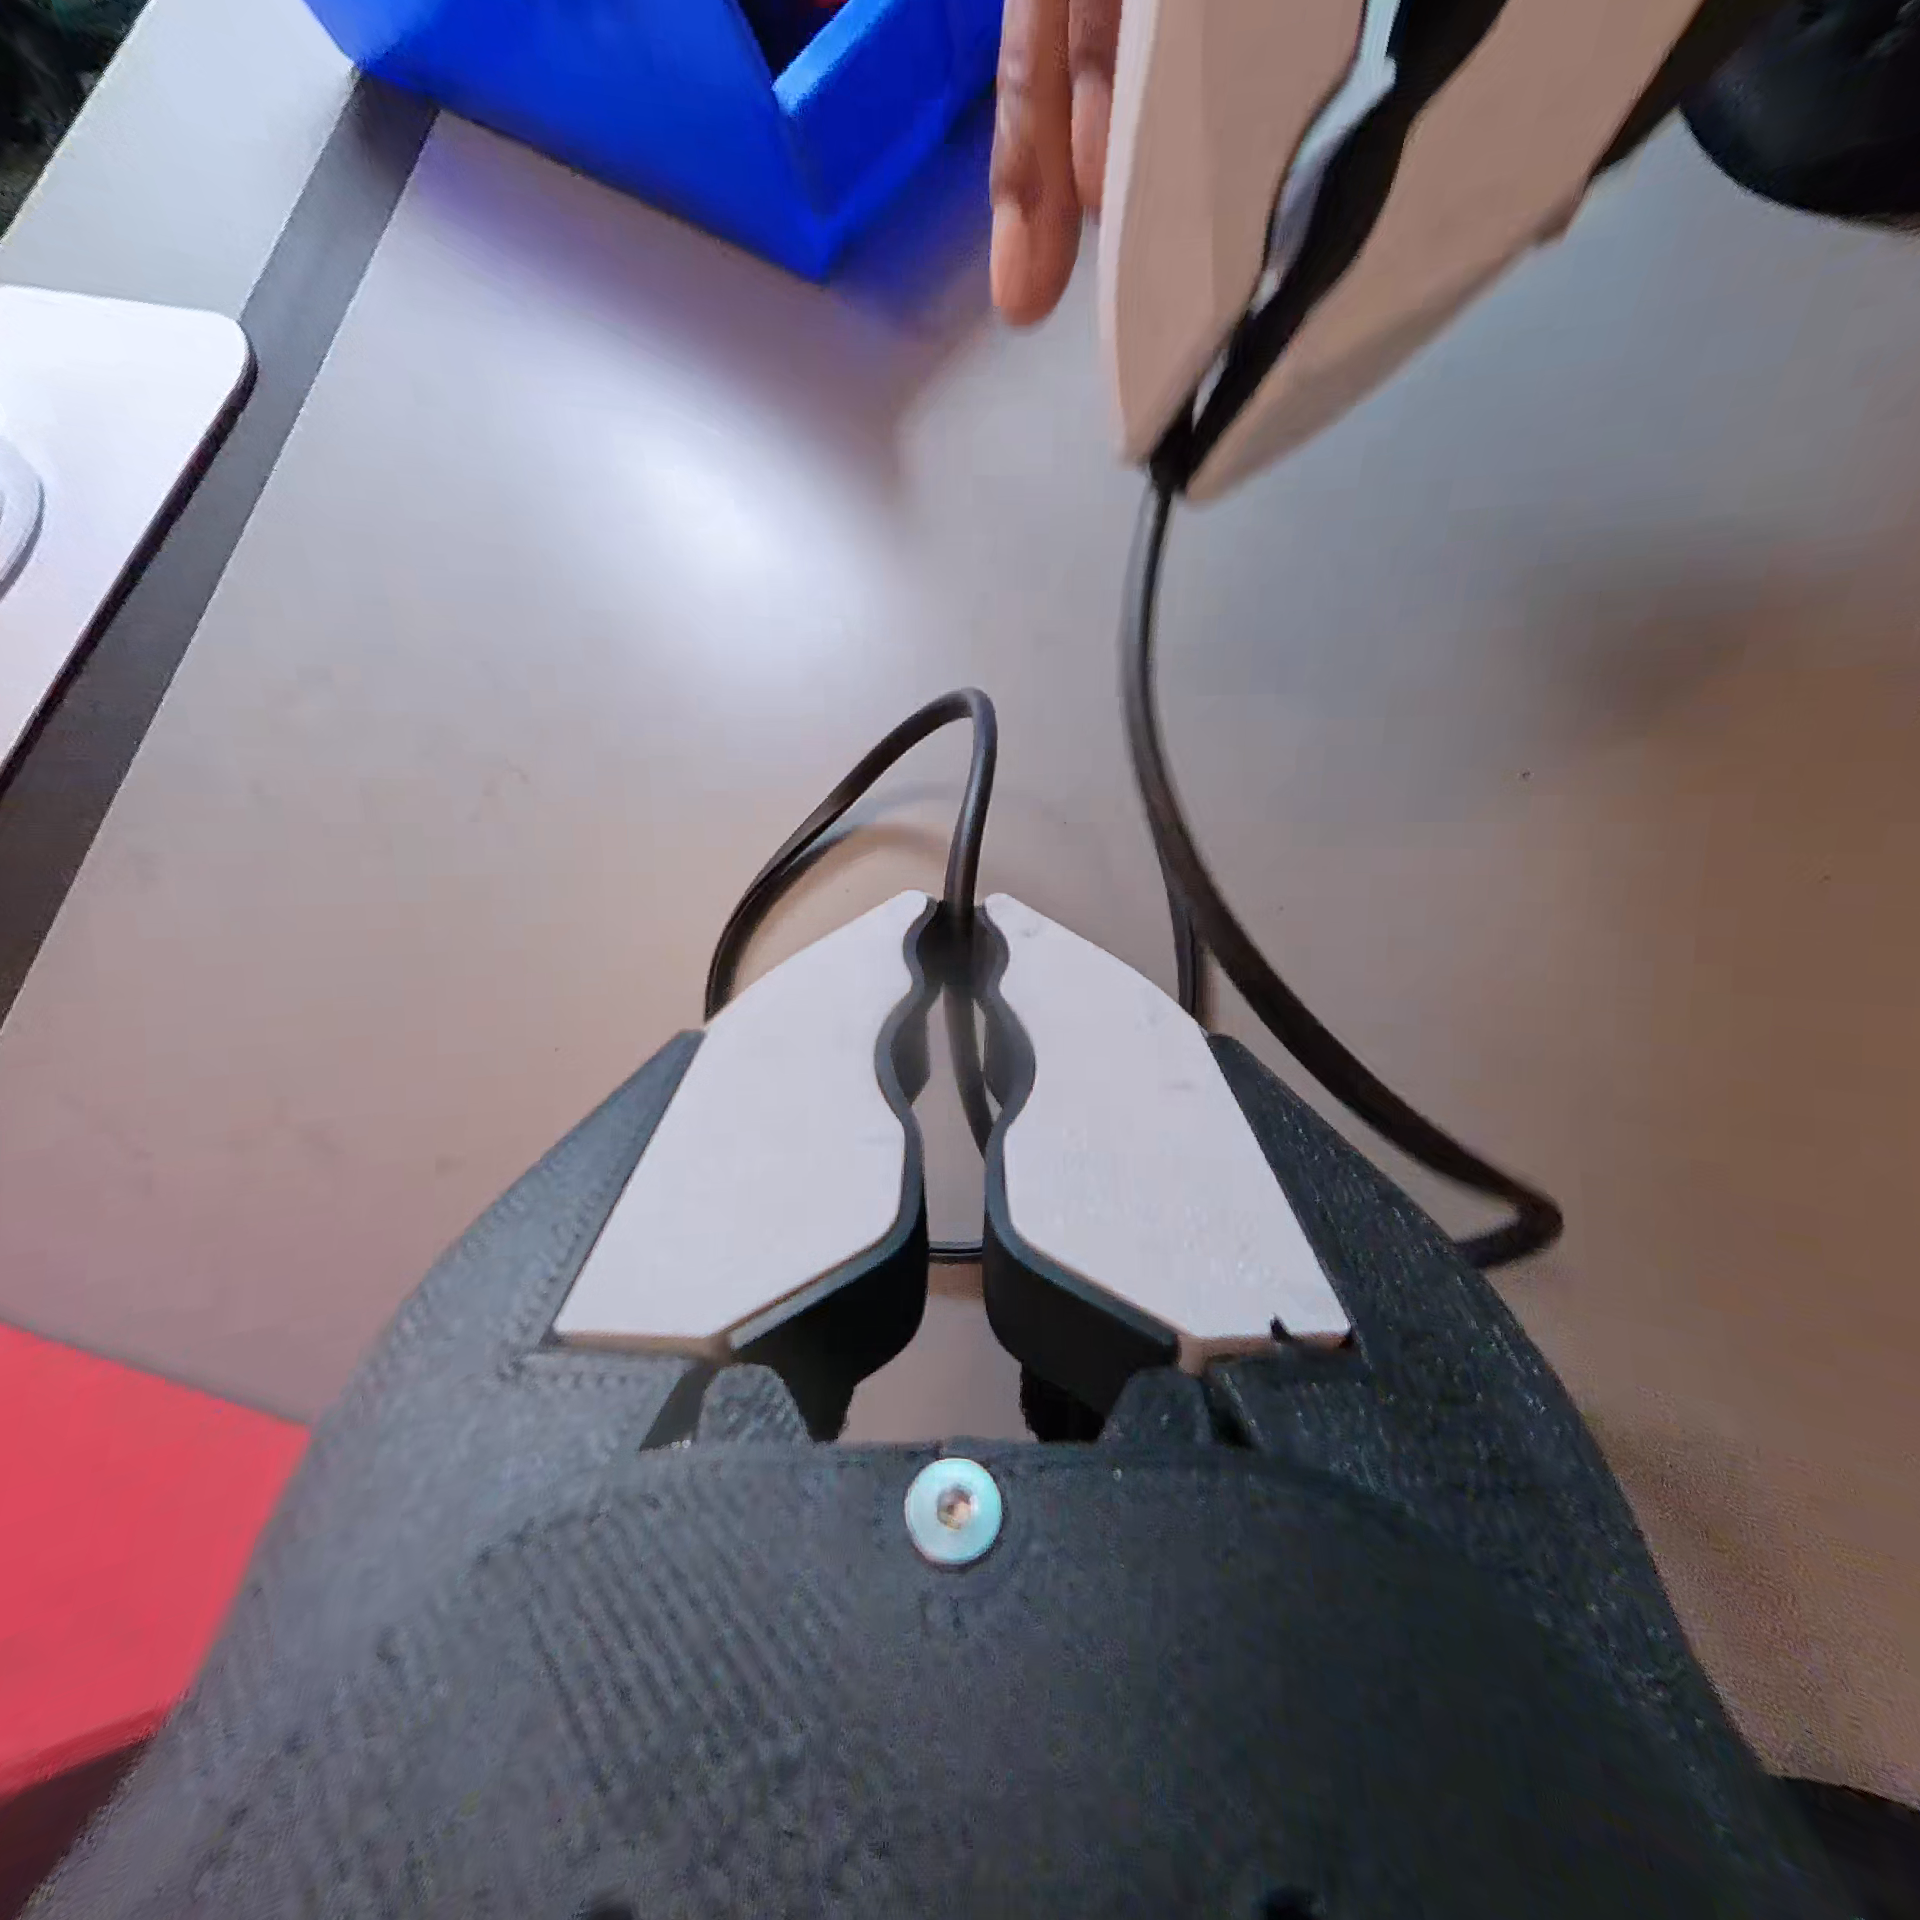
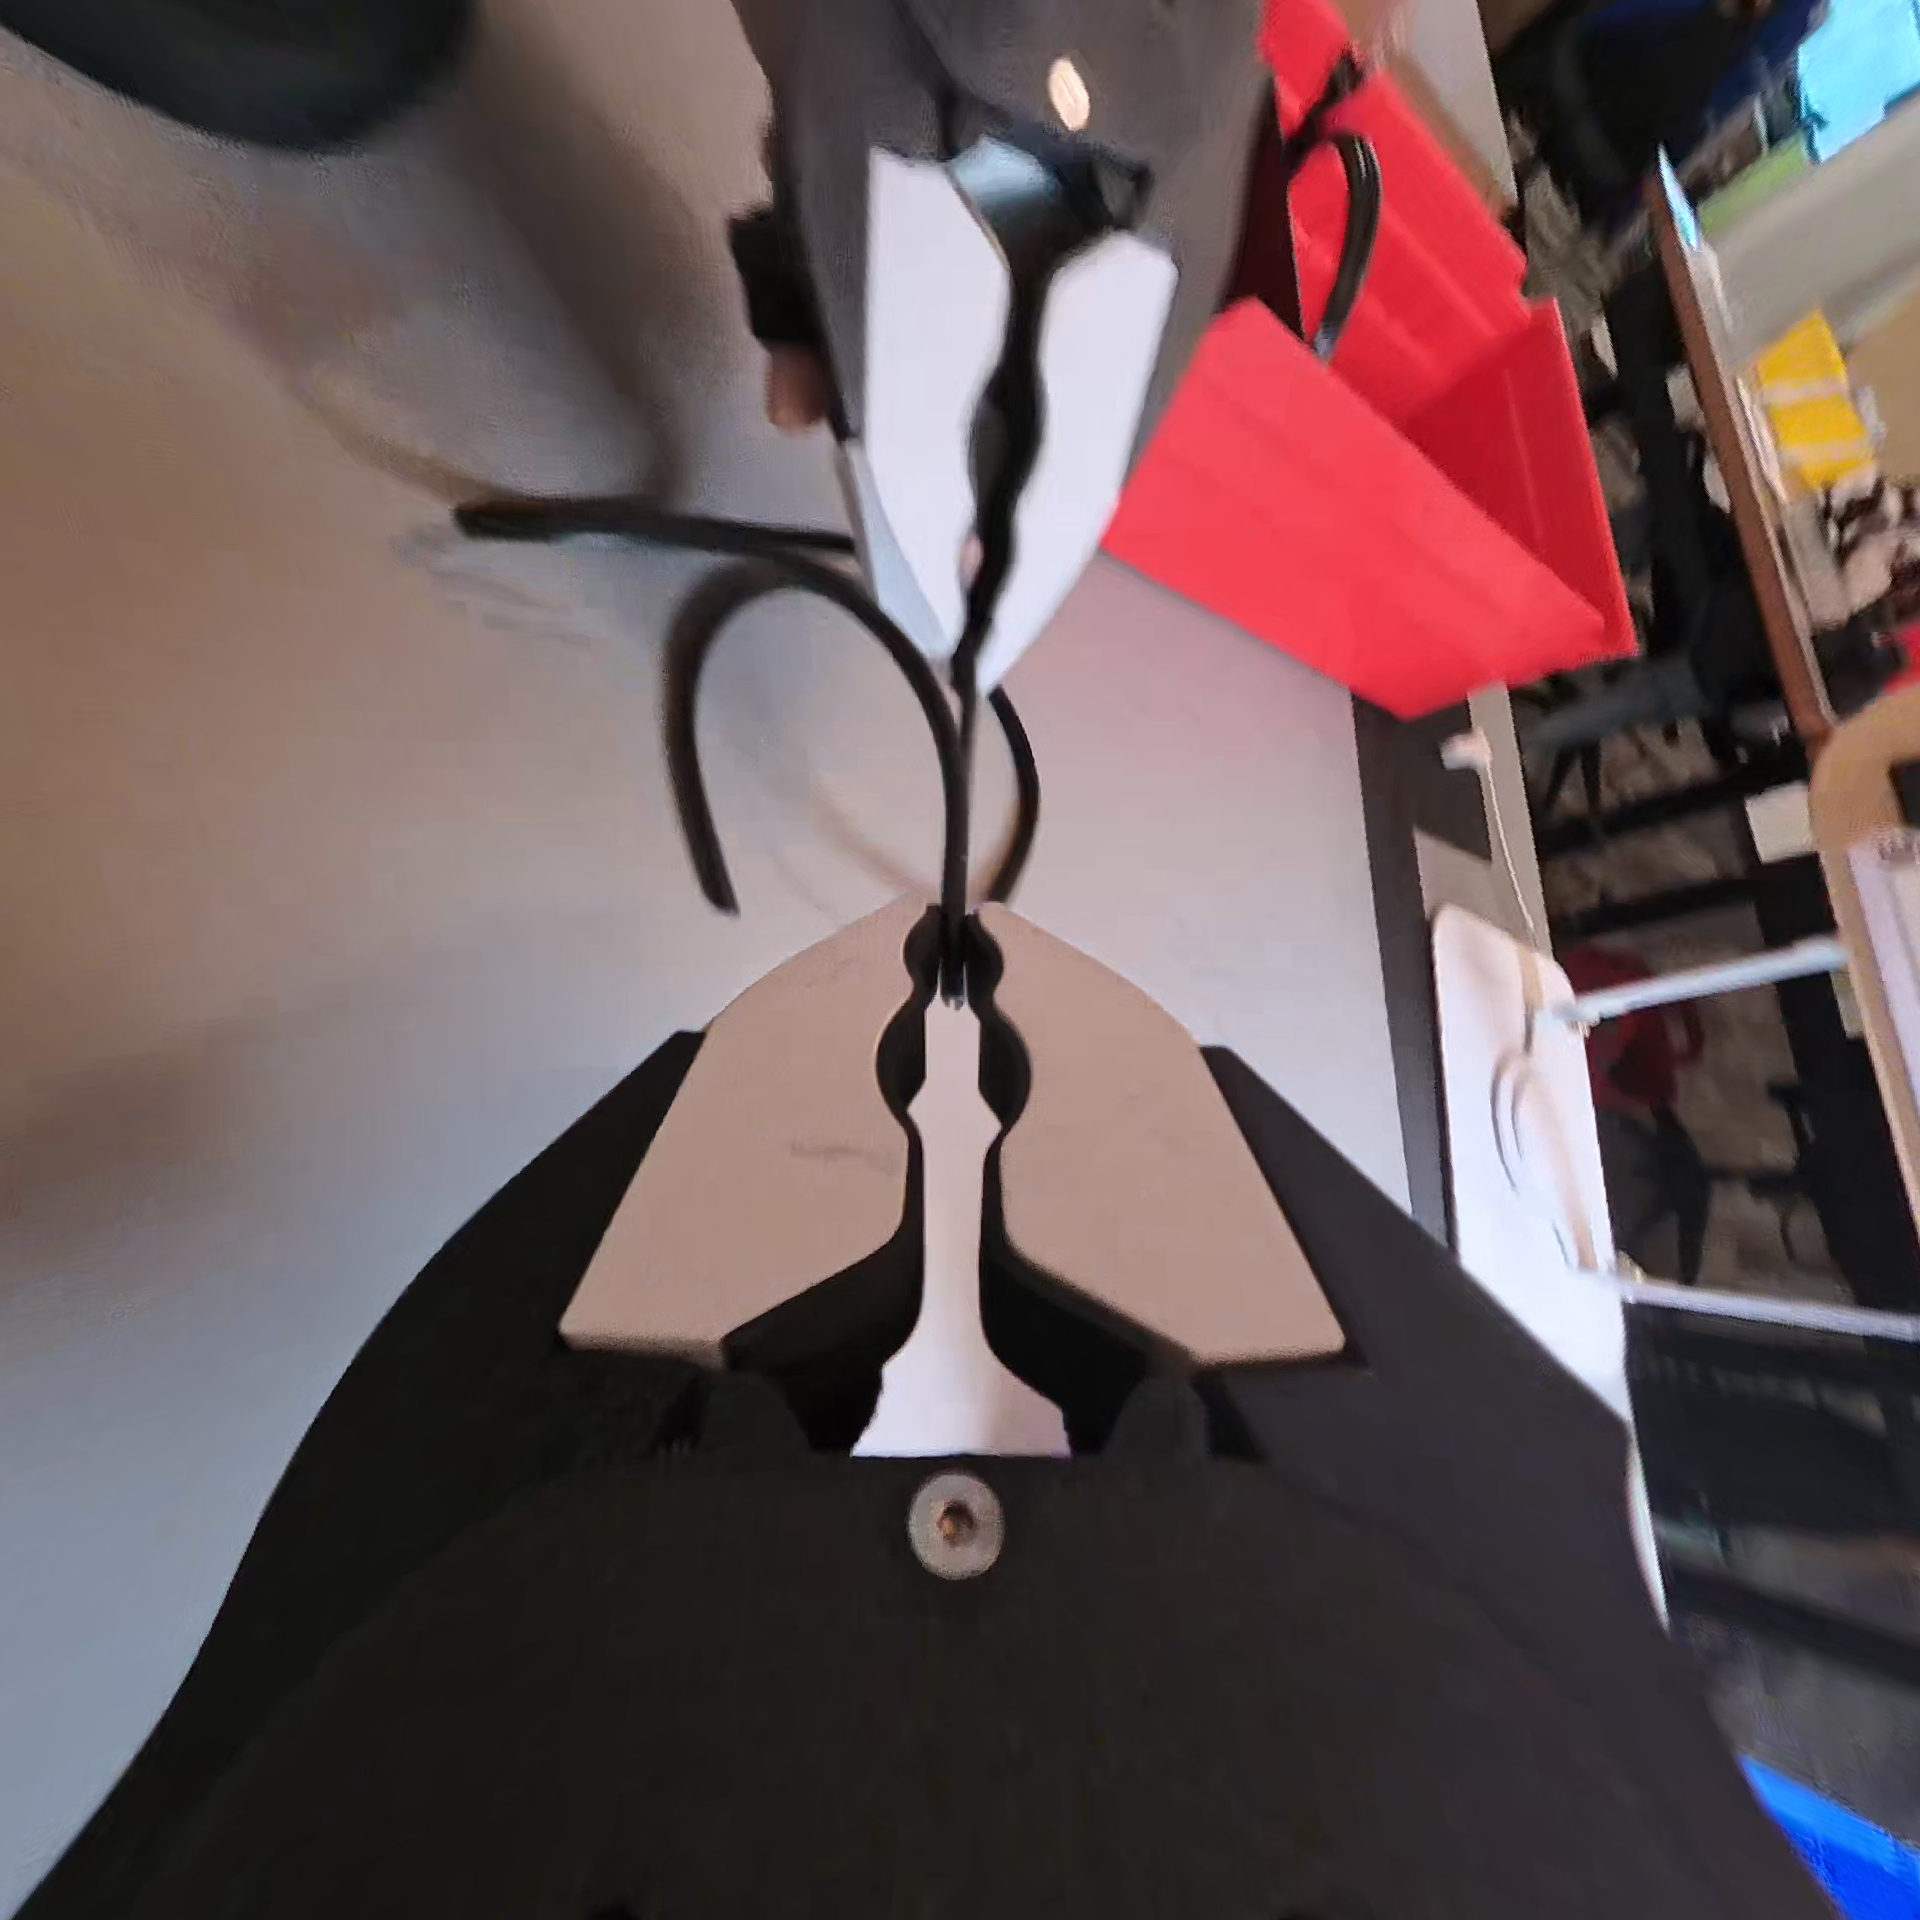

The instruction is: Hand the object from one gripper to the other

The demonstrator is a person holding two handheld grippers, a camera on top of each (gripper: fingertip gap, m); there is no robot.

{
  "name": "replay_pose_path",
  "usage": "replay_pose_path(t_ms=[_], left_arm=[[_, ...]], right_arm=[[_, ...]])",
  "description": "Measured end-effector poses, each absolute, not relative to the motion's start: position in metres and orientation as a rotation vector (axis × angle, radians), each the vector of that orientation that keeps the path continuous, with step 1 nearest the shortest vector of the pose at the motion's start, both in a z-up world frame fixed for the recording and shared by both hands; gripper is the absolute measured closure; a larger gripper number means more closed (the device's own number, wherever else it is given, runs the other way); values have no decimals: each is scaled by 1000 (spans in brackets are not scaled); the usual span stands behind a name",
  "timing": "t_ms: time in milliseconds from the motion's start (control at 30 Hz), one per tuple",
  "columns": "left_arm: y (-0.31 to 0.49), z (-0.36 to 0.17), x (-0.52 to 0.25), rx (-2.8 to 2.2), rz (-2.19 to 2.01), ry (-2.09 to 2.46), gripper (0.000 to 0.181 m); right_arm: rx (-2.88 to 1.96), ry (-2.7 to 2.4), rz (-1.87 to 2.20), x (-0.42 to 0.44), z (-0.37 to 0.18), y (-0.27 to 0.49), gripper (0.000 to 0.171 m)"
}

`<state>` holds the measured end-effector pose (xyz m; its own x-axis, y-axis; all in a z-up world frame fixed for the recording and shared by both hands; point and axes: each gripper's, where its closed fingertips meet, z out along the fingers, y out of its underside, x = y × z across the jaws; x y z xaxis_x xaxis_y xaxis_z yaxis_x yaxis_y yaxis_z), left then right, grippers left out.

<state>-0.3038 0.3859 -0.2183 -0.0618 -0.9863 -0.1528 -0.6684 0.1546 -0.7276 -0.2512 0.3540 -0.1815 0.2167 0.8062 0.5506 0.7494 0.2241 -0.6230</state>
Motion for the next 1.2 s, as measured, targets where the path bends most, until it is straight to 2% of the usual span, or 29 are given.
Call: replay_pose_path(t_ms=[133,233,400,433,500,533,600,667,800,1033,1200], left_arm=[[365,-209,-296,-1481,-736,1845,176],[352,-201,-293,-1428,-793,1863,177],[332,-202,-290,-1372,-838,1937,177],[329,-204,-290,-1365,-833,1956,177],[326,-207,-290,-1354,-831,1982,176],[326,-207,-291,-1355,-832,1983,175],[331,-204,-293,-1363,-829,1963,159],[341,-192,-295,-1369,-849,1887,153],[360,-158,-307,-1372,-954,1714,153],[374,-182,-316,-1470,-926,1738,149],[353,-153,-307,-1362,-1158,1672,140]], right_arm=[[-1421,-1573,73,-277,-180,345,167],[-1459,-1564,65,-281,-189,348,149],[-1503,-1556,203,-293,-201,342,142],[-1504,-1565,228,-296,-203,339,144],[-1528,-1609,240,-295,-209,334,166],[-1537,-1609,229,-293,-208,335,168],[-1579,-1610,233,-286,-207,336,168],[-1574,-1559,190,-277,-196,343,168],[-1581,-1413,236,-258,-160,349,169],[-1476,-1210,330,-248,-100,345,168],[-1384,-975,424,-239,-43,342,168]])
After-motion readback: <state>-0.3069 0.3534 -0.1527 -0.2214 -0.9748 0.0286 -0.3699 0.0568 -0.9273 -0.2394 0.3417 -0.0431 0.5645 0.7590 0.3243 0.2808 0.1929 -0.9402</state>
